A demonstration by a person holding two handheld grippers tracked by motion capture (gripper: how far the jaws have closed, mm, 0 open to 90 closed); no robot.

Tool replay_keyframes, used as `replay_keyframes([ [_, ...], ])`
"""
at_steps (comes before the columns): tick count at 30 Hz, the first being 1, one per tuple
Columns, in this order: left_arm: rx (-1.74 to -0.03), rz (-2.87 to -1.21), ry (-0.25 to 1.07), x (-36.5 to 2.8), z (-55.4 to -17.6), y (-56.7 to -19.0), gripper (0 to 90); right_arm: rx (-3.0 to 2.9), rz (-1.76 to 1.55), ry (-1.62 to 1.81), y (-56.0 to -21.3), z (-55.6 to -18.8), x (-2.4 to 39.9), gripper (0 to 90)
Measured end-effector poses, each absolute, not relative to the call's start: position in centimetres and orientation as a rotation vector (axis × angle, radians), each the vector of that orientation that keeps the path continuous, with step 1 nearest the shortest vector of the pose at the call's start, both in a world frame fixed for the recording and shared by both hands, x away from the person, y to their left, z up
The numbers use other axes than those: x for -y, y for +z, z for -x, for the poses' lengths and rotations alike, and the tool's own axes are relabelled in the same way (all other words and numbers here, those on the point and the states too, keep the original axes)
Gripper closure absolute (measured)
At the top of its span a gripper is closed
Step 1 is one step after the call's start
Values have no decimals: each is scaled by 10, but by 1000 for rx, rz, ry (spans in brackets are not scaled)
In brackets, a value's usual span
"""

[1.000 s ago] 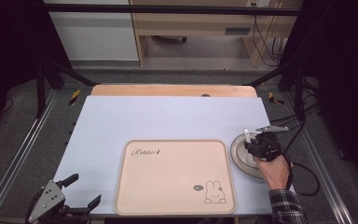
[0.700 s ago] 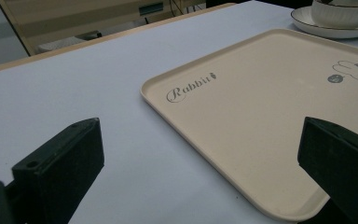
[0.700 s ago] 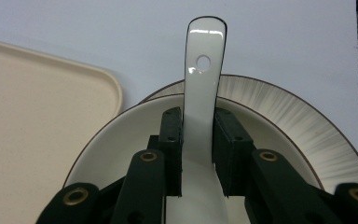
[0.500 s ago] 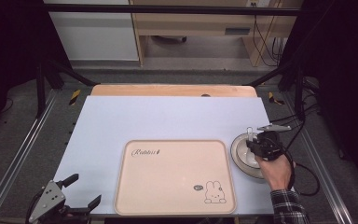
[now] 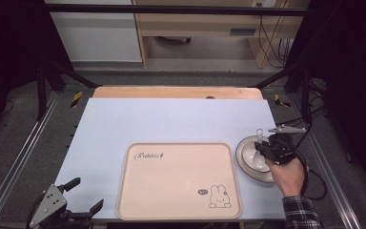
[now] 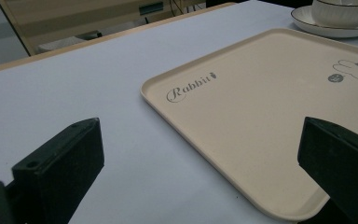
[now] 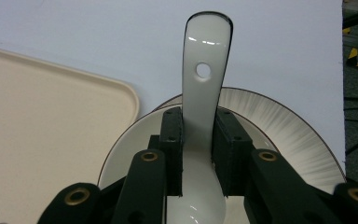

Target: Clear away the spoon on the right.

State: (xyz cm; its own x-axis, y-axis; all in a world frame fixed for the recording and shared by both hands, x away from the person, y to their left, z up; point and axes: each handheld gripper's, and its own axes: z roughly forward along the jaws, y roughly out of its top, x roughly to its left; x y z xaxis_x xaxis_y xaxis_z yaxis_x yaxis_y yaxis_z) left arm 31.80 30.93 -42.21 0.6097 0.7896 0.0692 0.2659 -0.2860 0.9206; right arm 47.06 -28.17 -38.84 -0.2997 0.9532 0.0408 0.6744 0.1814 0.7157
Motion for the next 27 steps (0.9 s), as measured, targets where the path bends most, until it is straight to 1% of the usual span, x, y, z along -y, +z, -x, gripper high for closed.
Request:
replay_keyframes([
  [17,-851,-1840,659,-309,-318,-422,0,-2069,-1501,959,-359,-455,286,749],
  [27,-852,-1840,658,-309,-318,-422,0,-2111,-1478,980,-342,-445,282,750],
])
